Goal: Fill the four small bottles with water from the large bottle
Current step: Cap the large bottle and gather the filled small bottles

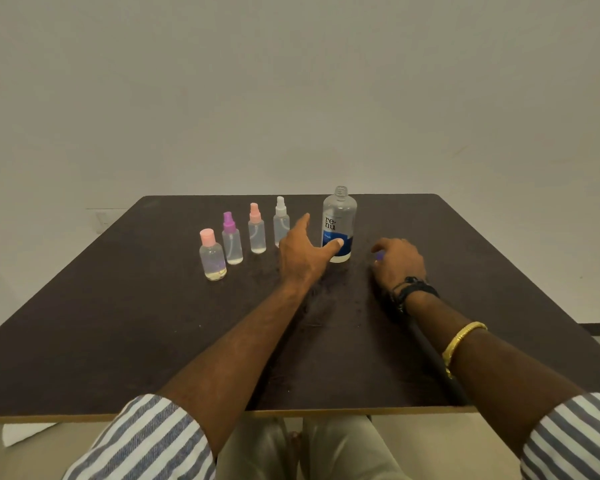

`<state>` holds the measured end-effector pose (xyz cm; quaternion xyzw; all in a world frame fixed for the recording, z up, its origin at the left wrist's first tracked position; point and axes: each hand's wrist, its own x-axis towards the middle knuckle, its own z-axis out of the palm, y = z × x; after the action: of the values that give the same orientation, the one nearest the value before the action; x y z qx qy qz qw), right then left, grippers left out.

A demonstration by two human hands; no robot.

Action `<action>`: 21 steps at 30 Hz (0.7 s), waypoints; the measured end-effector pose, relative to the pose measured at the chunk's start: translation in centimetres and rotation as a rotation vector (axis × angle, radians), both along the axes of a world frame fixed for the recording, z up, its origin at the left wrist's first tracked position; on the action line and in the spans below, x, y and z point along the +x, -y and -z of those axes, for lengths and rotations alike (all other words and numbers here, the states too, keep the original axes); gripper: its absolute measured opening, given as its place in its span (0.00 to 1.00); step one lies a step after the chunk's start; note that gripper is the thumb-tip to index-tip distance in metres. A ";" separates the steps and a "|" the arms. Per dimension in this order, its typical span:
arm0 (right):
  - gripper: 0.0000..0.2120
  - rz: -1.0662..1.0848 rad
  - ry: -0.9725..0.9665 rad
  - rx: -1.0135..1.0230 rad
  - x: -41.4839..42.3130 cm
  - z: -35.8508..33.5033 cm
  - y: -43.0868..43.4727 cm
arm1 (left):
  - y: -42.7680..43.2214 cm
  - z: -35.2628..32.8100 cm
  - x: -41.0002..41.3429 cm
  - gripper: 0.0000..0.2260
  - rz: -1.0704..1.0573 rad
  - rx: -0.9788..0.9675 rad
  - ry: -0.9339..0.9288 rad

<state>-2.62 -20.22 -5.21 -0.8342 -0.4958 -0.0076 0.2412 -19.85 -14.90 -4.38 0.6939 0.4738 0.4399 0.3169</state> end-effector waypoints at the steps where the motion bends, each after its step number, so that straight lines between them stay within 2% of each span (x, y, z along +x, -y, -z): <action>1: 0.12 0.001 -0.014 0.024 -0.1 -0.2 -0.3 | -0.2 -0.1 0.0 0.39 0.004 0.003 0.003; 8: 0.17 -0.046 -0.135 0.317 -1.7 -2.9 -1.7 | -1.3 -1.1 0.5 0.41 0.009 0.023 0.049; 12: 0.13 -0.042 -0.186 0.498 -2.2 -4.2 -2.8 | -1.9 -1.9 0.9 0.41 0.020 0.041 0.079; 17: 0.13 -0.123 -0.246 0.735 -2.9 -5.5 -3.6 | -2.8 -2.7 1.2 0.41 0.027 0.072 0.077; 21: 0.12 -0.181 -0.288 0.789 -3.5 -6.1 -4.2 | -3.3 -2.8 1.5 0.40 0.093 0.089 0.050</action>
<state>-6.17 -15.99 0.90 -0.6235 -0.4875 -0.0590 0.6083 -18.32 -11.57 -1.59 0.7173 0.4129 0.4628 0.3175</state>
